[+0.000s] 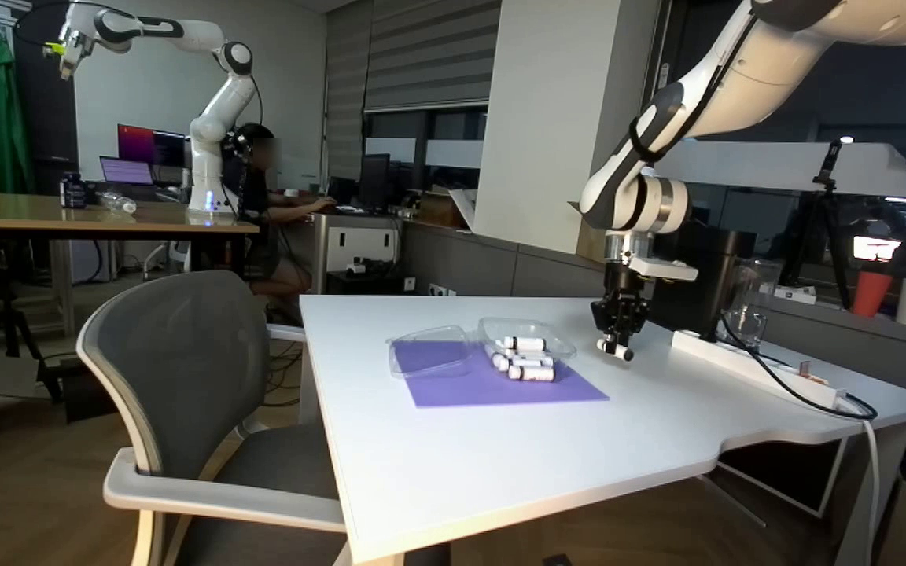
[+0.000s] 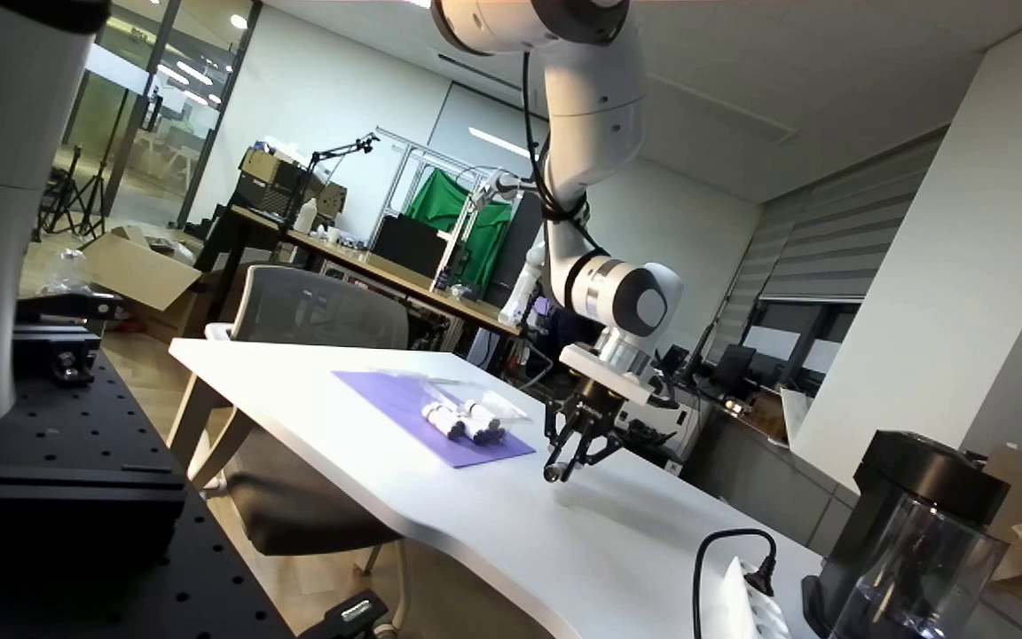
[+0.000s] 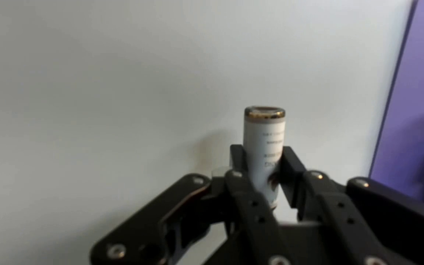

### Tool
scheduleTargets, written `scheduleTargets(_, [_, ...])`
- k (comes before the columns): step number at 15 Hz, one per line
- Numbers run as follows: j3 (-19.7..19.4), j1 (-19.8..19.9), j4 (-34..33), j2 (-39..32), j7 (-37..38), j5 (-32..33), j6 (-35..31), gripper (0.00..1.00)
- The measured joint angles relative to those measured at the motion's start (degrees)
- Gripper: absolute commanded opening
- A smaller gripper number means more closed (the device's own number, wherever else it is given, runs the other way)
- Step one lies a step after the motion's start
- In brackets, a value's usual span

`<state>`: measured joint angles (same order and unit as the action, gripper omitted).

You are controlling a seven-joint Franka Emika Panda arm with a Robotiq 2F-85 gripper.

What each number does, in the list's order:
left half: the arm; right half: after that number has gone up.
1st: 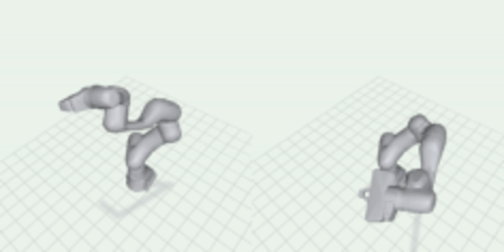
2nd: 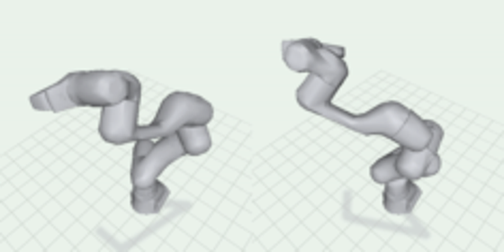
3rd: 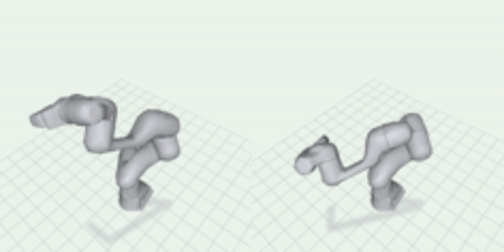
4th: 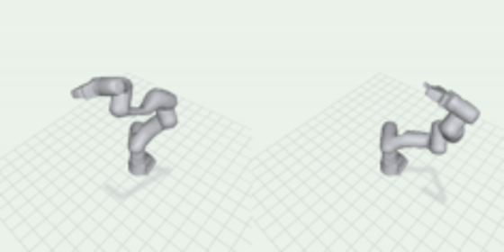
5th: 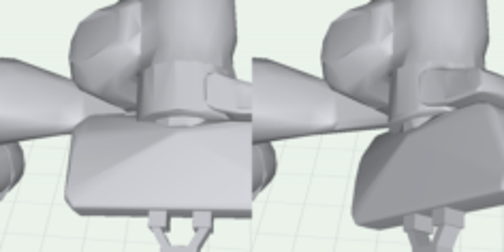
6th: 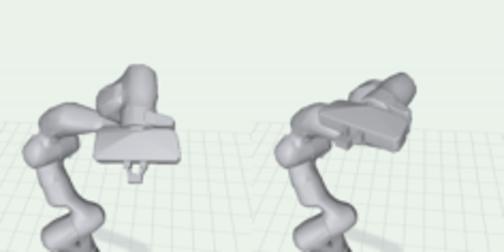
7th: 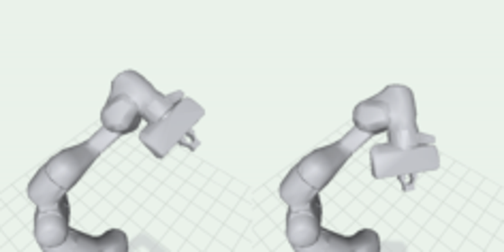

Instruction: Take one of the object out of the box and put it on the table

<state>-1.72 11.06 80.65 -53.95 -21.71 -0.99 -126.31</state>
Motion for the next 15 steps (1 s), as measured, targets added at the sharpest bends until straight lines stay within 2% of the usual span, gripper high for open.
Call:
scheduleTargets(7, [-0.5,-1.0,0.0,-2.3,16.0,-2.9,-9.7,0.07])
scheduleTargets(11, [-1.9,-2.1,0.0,-3.1,24.0,-3.7,-11.1,0.07])
scheduleTargets(12, [-2.0,-2.2,0.0,-3.1,25.2,-3.8,-11.0,0.52])
scheduleTargets(13, [-1.9,-2.2,0.0,-3.1,25.6,-4.0,-11.0,0.53])
scheduleTargets(15, [-1.6,-2.2,-0.1,-3.1,25.6,-4.7,-11.0,0.65])
